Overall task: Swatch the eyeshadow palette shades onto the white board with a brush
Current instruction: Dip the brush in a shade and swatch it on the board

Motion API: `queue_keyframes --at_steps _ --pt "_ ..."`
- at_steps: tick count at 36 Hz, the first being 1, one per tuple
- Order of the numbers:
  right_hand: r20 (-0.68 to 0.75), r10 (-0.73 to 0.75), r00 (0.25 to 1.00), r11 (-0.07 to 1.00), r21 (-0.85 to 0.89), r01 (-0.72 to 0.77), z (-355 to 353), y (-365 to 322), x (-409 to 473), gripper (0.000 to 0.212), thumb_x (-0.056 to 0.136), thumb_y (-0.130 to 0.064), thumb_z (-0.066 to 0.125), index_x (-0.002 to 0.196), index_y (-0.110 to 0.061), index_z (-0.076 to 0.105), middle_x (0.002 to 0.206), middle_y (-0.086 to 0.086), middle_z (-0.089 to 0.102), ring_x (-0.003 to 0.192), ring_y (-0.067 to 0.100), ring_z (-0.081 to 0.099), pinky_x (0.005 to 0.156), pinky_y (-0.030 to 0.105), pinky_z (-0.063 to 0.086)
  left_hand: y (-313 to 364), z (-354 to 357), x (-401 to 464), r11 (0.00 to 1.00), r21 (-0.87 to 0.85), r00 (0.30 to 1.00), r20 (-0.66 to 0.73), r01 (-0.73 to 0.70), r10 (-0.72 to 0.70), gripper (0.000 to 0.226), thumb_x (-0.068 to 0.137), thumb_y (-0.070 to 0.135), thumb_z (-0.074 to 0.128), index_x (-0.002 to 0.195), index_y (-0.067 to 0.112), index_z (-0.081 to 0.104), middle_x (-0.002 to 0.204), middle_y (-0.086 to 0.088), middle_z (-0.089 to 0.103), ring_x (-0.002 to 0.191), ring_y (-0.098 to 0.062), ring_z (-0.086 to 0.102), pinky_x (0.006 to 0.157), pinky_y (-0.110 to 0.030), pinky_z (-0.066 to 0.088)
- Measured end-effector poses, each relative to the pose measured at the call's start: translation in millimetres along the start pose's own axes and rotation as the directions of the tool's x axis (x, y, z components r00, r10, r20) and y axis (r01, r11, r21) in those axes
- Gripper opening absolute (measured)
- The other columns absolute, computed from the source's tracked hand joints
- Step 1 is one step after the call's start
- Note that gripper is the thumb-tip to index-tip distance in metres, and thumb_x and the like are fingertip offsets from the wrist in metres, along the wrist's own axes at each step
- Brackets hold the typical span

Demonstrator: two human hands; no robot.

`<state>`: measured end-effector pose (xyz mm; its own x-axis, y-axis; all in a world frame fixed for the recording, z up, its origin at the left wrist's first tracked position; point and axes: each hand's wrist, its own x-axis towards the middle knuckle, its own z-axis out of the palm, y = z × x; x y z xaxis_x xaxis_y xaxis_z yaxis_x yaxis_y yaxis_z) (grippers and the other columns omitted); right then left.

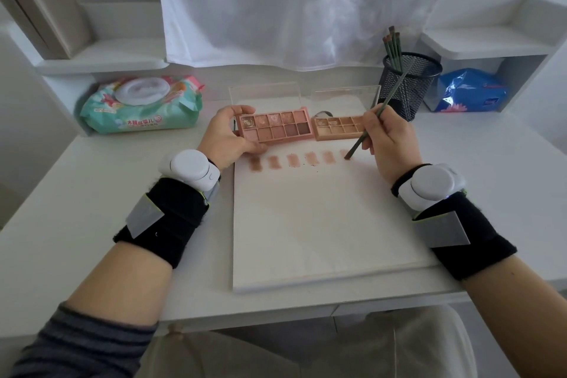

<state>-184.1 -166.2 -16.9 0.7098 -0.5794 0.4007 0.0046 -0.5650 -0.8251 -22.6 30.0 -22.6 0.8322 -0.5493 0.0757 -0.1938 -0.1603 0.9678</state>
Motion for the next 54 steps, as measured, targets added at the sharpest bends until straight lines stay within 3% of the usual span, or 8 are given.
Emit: queue_keyframes --at_steps 8,17,24,30,36,42,46,54 --pt "0.014 0.014 1.000 1.000 -0.026 -0.014 0.6 1.2 -0.4 0.024 0.099 -0.021 0.039 0.077 -0.019 0.048 0.065 0.006 0.053 0.052 0.007 0.042 0.058 0.027 0.038 -0.2 0.2 0.6 1.000 0.003 1.000 -0.001 0.002 -0.002 0.066 0.059 -0.016 0.077 0.109 0.018 0.049 0.098 -0.006 0.059 0.069 -0.013 0.060 0.067 -0.014 0.051" --pt "-0.079 -0.012 0.997 1.000 0.015 0.013 -1.4 2.7 1.1 0.021 0.098 -0.019 0.041 0.083 -0.008 0.050 0.059 -0.001 0.050 0.051 0.004 0.043 0.058 0.024 0.038 0.3 0.1 0.0 1.000 0.005 1.000 0.002 0.001 -0.001 0.066 0.060 -0.015 0.077 0.109 0.019 0.049 0.100 -0.007 0.060 0.070 -0.015 0.060 0.069 -0.016 0.051" --pt "-0.013 -0.021 1.000 1.000 -0.018 0.021 0.8 1.7 1.0 0.025 0.099 -0.019 0.040 0.076 -0.027 0.046 0.064 -0.002 0.052 0.058 0.011 0.048 0.063 0.031 0.043 0.5 0.2 -0.6 1.000 0.003 1.000 0.003 -0.001 0.001 0.065 0.060 -0.015 0.076 0.109 0.018 0.049 0.100 -0.007 0.059 0.070 -0.013 0.060 0.066 -0.013 0.051" --pt "0.007 -0.018 1.000 1.000 -0.026 0.018 0.0 3.8 1.4 0.023 0.099 -0.018 0.041 0.079 -0.011 0.049 0.060 0.001 0.049 0.050 0.004 0.041 0.057 0.023 0.036 -1.2 0.2 0.5 1.000 -0.002 1.000 0.000 0.006 -0.006 0.066 0.059 -0.015 0.077 0.109 0.019 0.049 0.105 -0.010 0.059 0.080 -0.023 0.060 0.076 -0.022 0.052" --pt "-0.018 -0.044 0.999 0.999 0.024 0.045 0.4 2.7 1.2 0.026 0.098 -0.019 0.041 0.075 -0.027 0.047 0.063 -0.004 0.052 0.054 0.005 0.047 0.059 0.023 0.042 0.1 0.3 -0.4 1.000 -0.003 1.000 0.004 0.006 -0.006 0.066 0.060 -0.015 0.077 0.109 0.019 0.049 0.104 -0.009 0.060 0.075 -0.019 0.060 0.069 -0.016 0.051" --pt "0.057 -0.019 0.998 1.000 -0.022 0.021 1.0 -0.1 -0.2 0.025 0.099 -0.018 0.040 0.076 -0.024 0.047 0.064 -0.001 0.052 0.058 0.011 0.047 0.063 0.033 0.043 0.5 1.0 -1.5 1.000 -0.002 1.000 0.003 0.001 -0.001 0.065 0.060 -0.015 0.077 0.109 0.019 0.050 0.102 -0.008 0.060 0.071 -0.016 0.060 0.068 -0.015 0.051" --pt "0.060 -0.018 0.998 0.999 -0.028 0.020 -1.1 0.4 -0.6 0.024 0.099 -0.019 0.039 0.077 -0.016 0.048 0.060 0.000 0.050 0.051 0.005 0.041 0.057 0.024 0.037 0.8 0.3 -1.0 1.000 0.001 1.000 0.002 -0.004 0.004 0.065 0.059 -0.015 0.077 0.108 0.019 0.050 0.103 -0.008 0.059 0.071 -0.016 0.060 0.067 -0.014 0.051" --pt "0.005 -0.018 1.000 1.000 -0.002 0.018 0.0 -0.9 0.1 0.026 0.099 -0.019 0.040 0.075 -0.026 0.047 0.063 -0.002 0.052 0.059 0.016 0.048 0.064 0.036 0.043 1.5 0.3 -1.3 1.000 0.003 1.000 0.004 -0.010 0.010 0.065 0.059 -0.015 0.077 0.108 0.018 0.050 0.103 -0.008 0.058 0.071 -0.016 0.059 0.065 -0.012 0.050"
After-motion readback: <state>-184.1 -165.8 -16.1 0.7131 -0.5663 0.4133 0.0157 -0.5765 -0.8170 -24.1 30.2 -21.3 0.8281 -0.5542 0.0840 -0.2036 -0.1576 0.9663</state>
